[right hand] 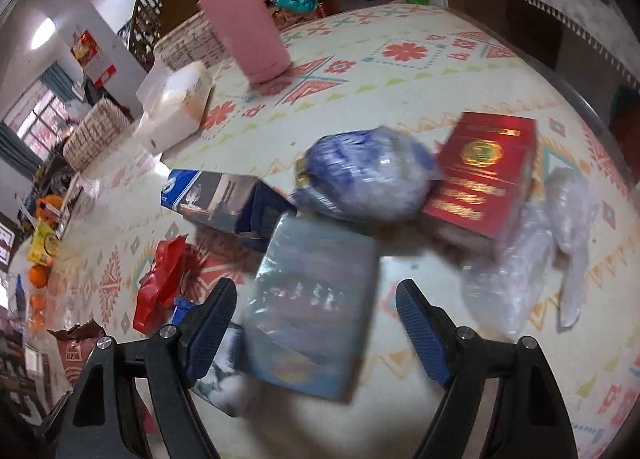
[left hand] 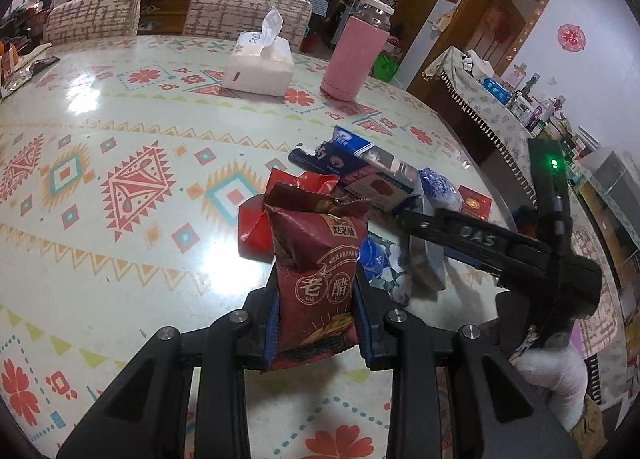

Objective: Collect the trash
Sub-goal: 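Grasp the red snack bag with the left gripper while right gripper grasps the flat blue box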

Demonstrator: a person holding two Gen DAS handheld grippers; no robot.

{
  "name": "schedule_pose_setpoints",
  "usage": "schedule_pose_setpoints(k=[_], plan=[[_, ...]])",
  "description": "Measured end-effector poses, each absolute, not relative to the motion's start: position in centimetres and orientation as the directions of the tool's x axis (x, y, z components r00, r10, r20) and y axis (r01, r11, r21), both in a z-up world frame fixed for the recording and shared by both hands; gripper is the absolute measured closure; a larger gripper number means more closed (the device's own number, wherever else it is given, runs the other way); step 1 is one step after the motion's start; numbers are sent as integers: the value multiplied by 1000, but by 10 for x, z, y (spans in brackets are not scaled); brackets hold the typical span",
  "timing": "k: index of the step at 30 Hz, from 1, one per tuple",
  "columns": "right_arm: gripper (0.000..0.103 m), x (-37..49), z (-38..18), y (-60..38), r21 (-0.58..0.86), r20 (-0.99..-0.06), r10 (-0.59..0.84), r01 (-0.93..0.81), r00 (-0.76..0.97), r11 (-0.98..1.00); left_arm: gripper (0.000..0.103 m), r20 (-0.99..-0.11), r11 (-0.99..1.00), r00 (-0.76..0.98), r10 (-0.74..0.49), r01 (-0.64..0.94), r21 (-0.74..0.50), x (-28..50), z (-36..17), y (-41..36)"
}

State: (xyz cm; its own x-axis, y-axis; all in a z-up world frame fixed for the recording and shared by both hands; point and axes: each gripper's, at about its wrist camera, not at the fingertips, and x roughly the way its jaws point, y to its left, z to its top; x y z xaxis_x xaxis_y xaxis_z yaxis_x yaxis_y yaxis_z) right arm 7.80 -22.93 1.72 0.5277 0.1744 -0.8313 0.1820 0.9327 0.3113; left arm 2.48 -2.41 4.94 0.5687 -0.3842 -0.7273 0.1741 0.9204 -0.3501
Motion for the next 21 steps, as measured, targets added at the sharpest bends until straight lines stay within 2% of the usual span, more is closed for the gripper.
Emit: schedule_pose_setpoints(k=[3,4,5,11,21], plan=[[29,81,15,-216,231,-845,105,181,524,956,73,-733,921,563,-381,167,-351,27,47,-23],[38,81,15,-213,189,-846,65,184,529,965,73,-733,921,562,-383,168,-353,27,46,-23],[41,80,14,-211,175,-846,54,182,530,968,73,-734,920,559,-386,168,-355,27,46,-23],[41,54,20,-226,228,-834,101,171,542,959,73,-731,918,558,-392,183,-353,25,46,-26],[41,-57,35,-272,323,-800,168,179,575,929,74,-724,919,572,-386,173,-353,21,46,-27]])
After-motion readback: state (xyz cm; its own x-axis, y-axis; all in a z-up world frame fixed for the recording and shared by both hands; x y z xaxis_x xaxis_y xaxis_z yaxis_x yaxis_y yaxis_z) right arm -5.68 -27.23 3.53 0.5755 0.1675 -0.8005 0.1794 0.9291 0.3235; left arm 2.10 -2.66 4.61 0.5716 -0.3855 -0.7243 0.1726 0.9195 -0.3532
